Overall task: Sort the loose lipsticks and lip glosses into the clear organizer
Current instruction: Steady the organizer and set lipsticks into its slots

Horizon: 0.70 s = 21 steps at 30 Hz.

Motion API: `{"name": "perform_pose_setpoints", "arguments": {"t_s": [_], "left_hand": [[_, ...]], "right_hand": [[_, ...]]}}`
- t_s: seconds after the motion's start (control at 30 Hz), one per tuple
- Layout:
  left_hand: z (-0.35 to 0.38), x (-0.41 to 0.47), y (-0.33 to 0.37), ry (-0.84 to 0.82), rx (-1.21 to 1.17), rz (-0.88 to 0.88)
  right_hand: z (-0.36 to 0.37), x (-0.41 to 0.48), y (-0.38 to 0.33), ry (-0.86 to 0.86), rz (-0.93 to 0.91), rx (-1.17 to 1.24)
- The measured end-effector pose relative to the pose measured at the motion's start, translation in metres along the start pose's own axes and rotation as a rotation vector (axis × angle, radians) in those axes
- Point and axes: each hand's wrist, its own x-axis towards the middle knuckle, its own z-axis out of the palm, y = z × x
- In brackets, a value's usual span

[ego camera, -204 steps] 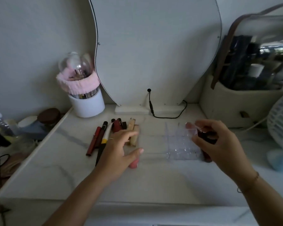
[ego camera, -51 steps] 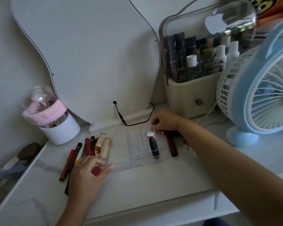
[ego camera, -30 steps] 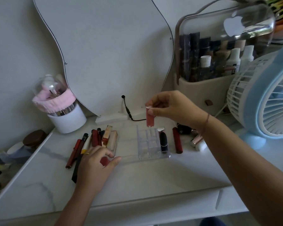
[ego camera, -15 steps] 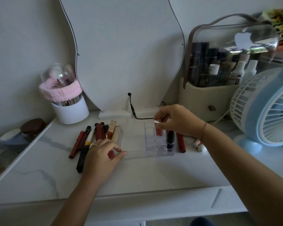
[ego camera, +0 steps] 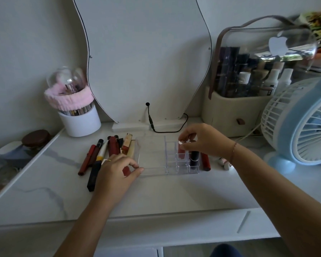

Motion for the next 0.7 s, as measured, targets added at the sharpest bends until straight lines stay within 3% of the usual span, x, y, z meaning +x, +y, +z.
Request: {"name": "perform_pose_setpoints", "arguments": {"t_s": [0.1,0.27,0.43,0.7], "left_hand": [[0.000,0.000,0.000,0.000,-0.005,0.004],[0.002,0.000,-0.001,0.000,-0.016,-0.019],[0.003,-0.001,-0.001,-0.002,-0.027,-0.045],[0.003,-0.002,0.001,-0.010,-0.039,-0.083]], "right_hand": [[-0.011,-0.004,0.003,0.049,0.030,0.089],[-0.039,-0.010,0.038,0.392,0.249,0.151],[-0.019,-0.001,0.068,0.240,0.431,0.101],[0.001,0.022,0.064,0.158,0.474,-0.264]]}}
